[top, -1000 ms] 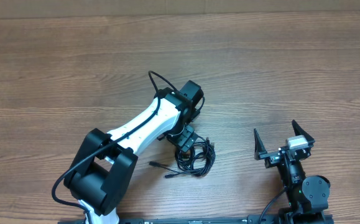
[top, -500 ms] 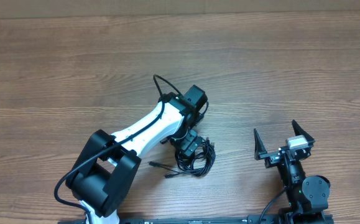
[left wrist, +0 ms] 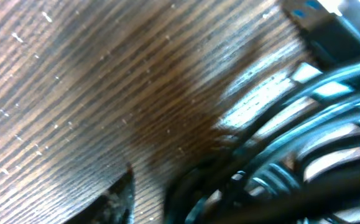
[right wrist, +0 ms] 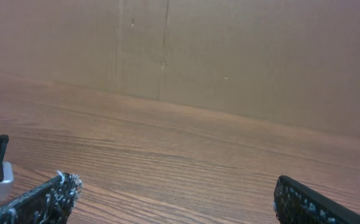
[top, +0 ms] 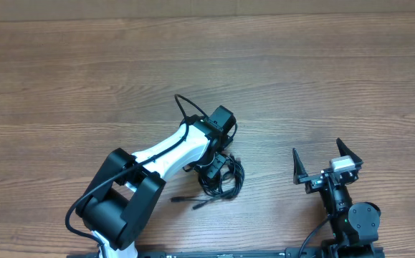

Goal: Untangle cables
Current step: 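Move the left gripper over the black cable bundle and lower, then close the left gripper on the cable bundle and lift it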

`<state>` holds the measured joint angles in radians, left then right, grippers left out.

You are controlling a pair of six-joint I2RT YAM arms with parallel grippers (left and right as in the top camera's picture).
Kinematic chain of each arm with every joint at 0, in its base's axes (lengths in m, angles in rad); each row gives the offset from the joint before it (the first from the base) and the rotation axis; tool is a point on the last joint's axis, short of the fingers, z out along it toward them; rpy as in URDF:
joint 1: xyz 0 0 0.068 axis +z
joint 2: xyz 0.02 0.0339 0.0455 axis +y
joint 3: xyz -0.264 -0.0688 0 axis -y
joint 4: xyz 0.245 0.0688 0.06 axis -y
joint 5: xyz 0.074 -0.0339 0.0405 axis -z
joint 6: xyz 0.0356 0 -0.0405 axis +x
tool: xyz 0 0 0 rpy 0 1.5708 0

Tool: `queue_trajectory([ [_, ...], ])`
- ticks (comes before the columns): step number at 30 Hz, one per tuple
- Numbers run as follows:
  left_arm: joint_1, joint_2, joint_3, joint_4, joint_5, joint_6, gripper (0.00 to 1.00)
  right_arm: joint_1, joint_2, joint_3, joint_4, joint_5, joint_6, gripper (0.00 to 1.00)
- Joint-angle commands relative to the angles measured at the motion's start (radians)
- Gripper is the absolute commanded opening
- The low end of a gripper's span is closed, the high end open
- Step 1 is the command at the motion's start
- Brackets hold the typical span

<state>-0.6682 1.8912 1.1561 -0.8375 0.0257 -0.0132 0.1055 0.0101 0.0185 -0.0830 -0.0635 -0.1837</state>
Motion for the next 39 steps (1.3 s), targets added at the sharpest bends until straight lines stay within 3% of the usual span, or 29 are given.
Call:
queue_trajectory([
  [1,-0.007,0.007,-0.016,0.009,0.014,-0.017,0.28,-0.002,-0.007,-0.011,0.003,-0.002,-0.001,1.00],
  [6,-0.007,0.007,-0.016,0.010,0.008,-0.027,0.04,-0.002,-0.007,-0.011,0.003,-0.001,-0.001,1.00],
  [22,-0.007,-0.090,0.050,0.017,-0.146,-0.220,0.04,-0.002,-0.007,-0.011,0.003,-0.002,-0.001,1.00],
  [29,-0.008,-0.328,0.064,0.095,-0.212,-0.192,0.04,-0.002,-0.007,-0.011,0.003,-0.001,-0.001,1.00],
  [39,-0.007,-0.511,0.064,0.135,-0.220,-0.192,0.04,-0.002,-0.007,-0.011,0.003,0.000,-0.001,1.00],
])
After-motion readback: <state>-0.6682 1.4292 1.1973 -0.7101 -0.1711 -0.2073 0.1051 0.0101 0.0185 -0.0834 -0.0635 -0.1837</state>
